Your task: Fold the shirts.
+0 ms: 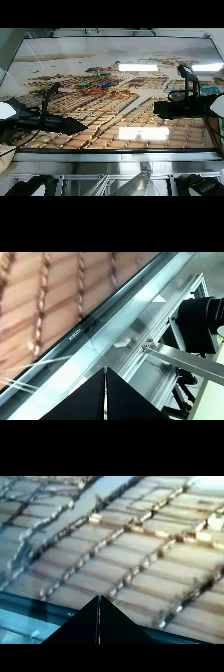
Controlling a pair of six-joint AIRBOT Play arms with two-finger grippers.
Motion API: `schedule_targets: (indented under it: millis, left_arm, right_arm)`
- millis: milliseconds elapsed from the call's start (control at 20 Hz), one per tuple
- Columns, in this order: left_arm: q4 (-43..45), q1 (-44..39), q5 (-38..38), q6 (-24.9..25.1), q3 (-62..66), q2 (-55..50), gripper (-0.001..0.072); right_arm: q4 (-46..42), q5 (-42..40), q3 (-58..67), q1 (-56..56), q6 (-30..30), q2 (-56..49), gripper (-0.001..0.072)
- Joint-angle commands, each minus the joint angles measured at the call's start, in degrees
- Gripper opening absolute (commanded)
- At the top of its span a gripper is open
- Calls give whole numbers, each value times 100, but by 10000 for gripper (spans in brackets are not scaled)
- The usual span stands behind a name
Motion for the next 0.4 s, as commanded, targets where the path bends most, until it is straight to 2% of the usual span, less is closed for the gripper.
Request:
schedule_targets:
  millis: [0,350]
  left_arm:
    - [24,-4,129,7,-31,35,14]
    - [26,-4,179,7,-31,35,13]
  right_arm:
    - [20,-28,-20,26,20,4,21]
    - [20,-28,-20,26,20,4,20]
